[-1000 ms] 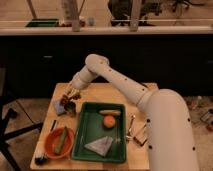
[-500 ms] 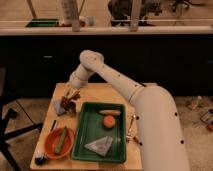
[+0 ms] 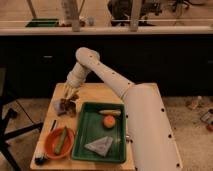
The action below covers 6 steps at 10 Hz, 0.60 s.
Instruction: Place grapes in metal cup
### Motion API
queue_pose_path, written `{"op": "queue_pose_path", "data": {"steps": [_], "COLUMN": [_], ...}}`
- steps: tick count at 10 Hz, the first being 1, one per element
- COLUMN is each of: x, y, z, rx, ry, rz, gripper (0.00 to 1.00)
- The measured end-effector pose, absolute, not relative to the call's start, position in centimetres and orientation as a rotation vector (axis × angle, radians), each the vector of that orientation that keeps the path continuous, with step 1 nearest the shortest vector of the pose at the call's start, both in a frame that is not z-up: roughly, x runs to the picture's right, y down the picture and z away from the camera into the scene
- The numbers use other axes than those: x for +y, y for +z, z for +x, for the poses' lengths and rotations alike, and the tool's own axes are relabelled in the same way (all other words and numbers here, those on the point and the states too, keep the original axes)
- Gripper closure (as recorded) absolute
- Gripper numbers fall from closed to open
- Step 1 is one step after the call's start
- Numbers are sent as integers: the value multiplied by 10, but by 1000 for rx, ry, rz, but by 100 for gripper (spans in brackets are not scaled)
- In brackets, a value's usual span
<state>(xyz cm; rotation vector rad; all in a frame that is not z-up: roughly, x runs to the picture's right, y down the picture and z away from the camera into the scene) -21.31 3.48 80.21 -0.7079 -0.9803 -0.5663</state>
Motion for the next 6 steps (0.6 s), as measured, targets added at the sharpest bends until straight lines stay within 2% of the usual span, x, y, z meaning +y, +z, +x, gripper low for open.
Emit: {"op": "queue_pose_path", "data": {"steps": [6], "x": [41], "y": [803], "z": [-213], "rx": [-1008], "ry": [-582], "rz": [-743], "gripper": [100]}}
